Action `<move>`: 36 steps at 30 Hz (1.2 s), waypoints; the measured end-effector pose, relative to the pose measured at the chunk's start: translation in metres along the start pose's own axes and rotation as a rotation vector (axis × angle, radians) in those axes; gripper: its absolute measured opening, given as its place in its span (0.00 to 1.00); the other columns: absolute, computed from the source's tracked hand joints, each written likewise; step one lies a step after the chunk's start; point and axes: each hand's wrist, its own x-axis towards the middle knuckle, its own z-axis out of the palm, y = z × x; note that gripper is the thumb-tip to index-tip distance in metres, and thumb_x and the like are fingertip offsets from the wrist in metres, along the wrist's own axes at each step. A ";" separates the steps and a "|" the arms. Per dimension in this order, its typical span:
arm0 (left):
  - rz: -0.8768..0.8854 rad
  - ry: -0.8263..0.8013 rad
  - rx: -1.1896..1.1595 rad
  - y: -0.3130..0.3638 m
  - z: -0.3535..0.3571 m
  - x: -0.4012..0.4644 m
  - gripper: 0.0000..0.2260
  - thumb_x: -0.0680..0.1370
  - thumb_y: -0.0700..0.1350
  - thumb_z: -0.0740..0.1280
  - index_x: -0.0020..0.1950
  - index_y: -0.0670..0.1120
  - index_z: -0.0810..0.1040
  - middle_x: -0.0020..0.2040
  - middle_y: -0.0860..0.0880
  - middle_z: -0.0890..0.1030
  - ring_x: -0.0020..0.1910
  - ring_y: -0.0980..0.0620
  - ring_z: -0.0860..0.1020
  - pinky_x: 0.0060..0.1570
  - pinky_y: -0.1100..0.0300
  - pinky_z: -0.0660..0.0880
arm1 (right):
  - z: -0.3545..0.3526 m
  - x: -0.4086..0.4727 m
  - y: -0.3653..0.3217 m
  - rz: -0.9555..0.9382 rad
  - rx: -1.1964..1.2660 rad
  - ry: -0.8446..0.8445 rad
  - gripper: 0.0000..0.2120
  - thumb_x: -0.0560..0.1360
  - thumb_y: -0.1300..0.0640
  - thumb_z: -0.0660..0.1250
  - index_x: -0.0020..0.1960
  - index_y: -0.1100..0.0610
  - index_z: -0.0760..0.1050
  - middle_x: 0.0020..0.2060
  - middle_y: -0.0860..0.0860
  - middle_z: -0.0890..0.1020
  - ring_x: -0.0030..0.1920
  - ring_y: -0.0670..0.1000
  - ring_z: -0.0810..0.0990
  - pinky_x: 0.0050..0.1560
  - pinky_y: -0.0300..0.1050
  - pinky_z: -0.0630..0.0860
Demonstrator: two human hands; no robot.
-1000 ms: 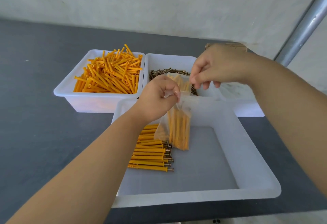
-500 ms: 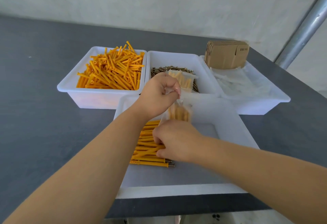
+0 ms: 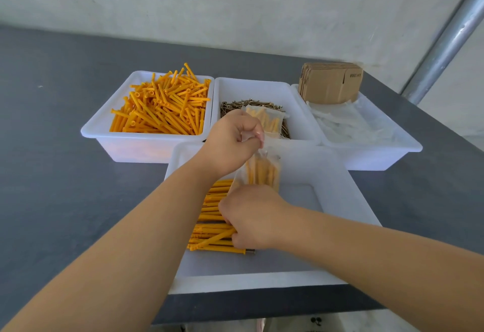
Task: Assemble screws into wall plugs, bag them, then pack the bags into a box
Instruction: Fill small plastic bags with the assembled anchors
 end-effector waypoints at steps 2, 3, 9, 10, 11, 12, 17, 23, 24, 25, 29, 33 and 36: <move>0.001 -0.003 0.003 -0.001 0.000 0.000 0.16 0.72 0.28 0.66 0.36 0.50 0.78 0.44 0.47 0.77 0.48 0.48 0.76 0.51 0.44 0.76 | 0.000 -0.001 -0.001 -0.007 -0.005 -0.020 0.06 0.73 0.54 0.68 0.42 0.57 0.78 0.33 0.50 0.74 0.36 0.52 0.75 0.28 0.41 0.69; 0.000 -0.006 0.004 -0.001 0.000 0.000 0.16 0.72 0.28 0.66 0.37 0.50 0.78 0.44 0.46 0.77 0.48 0.48 0.76 0.52 0.44 0.76 | 0.000 -0.002 0.001 -0.007 0.013 -0.032 0.07 0.73 0.53 0.69 0.41 0.57 0.77 0.33 0.50 0.74 0.36 0.52 0.76 0.29 0.42 0.71; -0.006 -0.004 0.000 0.002 -0.001 0.000 0.15 0.72 0.28 0.66 0.37 0.49 0.78 0.44 0.47 0.76 0.48 0.47 0.76 0.53 0.43 0.76 | -0.005 -0.004 0.016 -0.004 0.140 -0.035 0.10 0.73 0.49 0.72 0.44 0.55 0.79 0.40 0.47 0.79 0.43 0.50 0.78 0.41 0.46 0.78; -0.004 -0.009 0.003 0.002 -0.001 0.001 0.16 0.72 0.28 0.66 0.37 0.50 0.78 0.44 0.47 0.76 0.48 0.46 0.76 0.52 0.42 0.76 | -0.005 -0.004 0.017 -0.008 0.159 -0.041 0.09 0.74 0.48 0.72 0.44 0.53 0.77 0.40 0.45 0.76 0.43 0.49 0.76 0.41 0.45 0.77; -0.005 -0.014 0.008 0.001 -0.001 0.001 0.16 0.72 0.28 0.66 0.37 0.50 0.78 0.44 0.46 0.76 0.48 0.45 0.76 0.51 0.41 0.76 | -0.005 -0.004 0.019 -0.012 0.176 -0.043 0.08 0.74 0.48 0.72 0.45 0.51 0.77 0.38 0.44 0.74 0.43 0.48 0.75 0.42 0.45 0.76; -0.008 -0.018 0.012 0.001 -0.001 0.001 0.17 0.72 0.29 0.66 0.37 0.51 0.78 0.45 0.46 0.76 0.48 0.44 0.77 0.50 0.41 0.76 | -0.005 -0.003 0.021 -0.011 0.198 -0.037 0.07 0.74 0.48 0.72 0.46 0.51 0.78 0.37 0.44 0.74 0.43 0.48 0.75 0.42 0.44 0.76; -0.004 -0.017 0.008 0.006 -0.001 -0.001 0.10 0.68 0.38 0.64 0.36 0.53 0.77 0.44 0.47 0.76 0.46 0.44 0.77 0.49 0.40 0.76 | -0.010 -0.006 0.037 0.031 0.505 0.038 0.06 0.75 0.55 0.72 0.51 0.53 0.84 0.39 0.46 0.83 0.40 0.42 0.79 0.45 0.43 0.78; -0.009 -0.019 -0.009 0.006 -0.001 0.000 0.10 0.68 0.38 0.65 0.35 0.54 0.76 0.43 0.48 0.75 0.45 0.47 0.76 0.49 0.41 0.76 | -0.035 -0.033 0.069 0.091 0.840 0.041 0.10 0.76 0.63 0.71 0.54 0.53 0.84 0.35 0.50 0.85 0.34 0.45 0.83 0.35 0.37 0.79; -0.008 -0.019 -0.012 0.005 -0.002 0.000 0.12 0.69 0.36 0.66 0.35 0.54 0.76 0.43 0.49 0.75 0.45 0.48 0.76 0.49 0.40 0.76 | -0.045 -0.042 0.078 0.100 0.826 0.076 0.09 0.75 0.64 0.71 0.52 0.53 0.85 0.34 0.50 0.86 0.34 0.44 0.83 0.34 0.35 0.77; -0.010 -0.019 -0.013 0.004 -0.002 0.001 0.14 0.71 0.33 0.67 0.35 0.54 0.77 0.43 0.49 0.75 0.46 0.48 0.76 0.49 0.40 0.76 | -0.055 -0.051 0.089 0.127 0.820 0.117 0.09 0.75 0.64 0.72 0.50 0.53 0.85 0.34 0.51 0.85 0.34 0.44 0.83 0.34 0.35 0.77; -0.018 -0.023 -0.022 0.002 -0.003 0.002 0.18 0.73 0.29 0.67 0.36 0.53 0.77 0.44 0.48 0.76 0.49 0.47 0.77 0.52 0.43 0.76 | -0.095 -0.082 0.142 0.342 0.861 0.389 0.06 0.73 0.65 0.73 0.46 0.56 0.83 0.35 0.52 0.86 0.37 0.48 0.85 0.34 0.36 0.79; -0.008 -0.029 -0.015 0.002 -0.002 0.001 0.17 0.73 0.29 0.67 0.37 0.52 0.78 0.44 0.49 0.75 0.48 0.49 0.76 0.52 0.46 0.77 | -0.110 -0.072 0.171 0.433 0.945 0.626 0.04 0.74 0.67 0.72 0.48 0.63 0.82 0.34 0.53 0.85 0.34 0.45 0.84 0.36 0.37 0.82; 0.003 -0.034 -0.032 0.001 -0.002 0.001 0.15 0.73 0.28 0.67 0.37 0.49 0.78 0.44 0.48 0.76 0.46 0.50 0.76 0.51 0.49 0.76 | -0.105 -0.041 0.168 0.399 0.974 0.507 0.03 0.75 0.66 0.71 0.47 0.61 0.82 0.42 0.59 0.85 0.41 0.51 0.86 0.39 0.40 0.82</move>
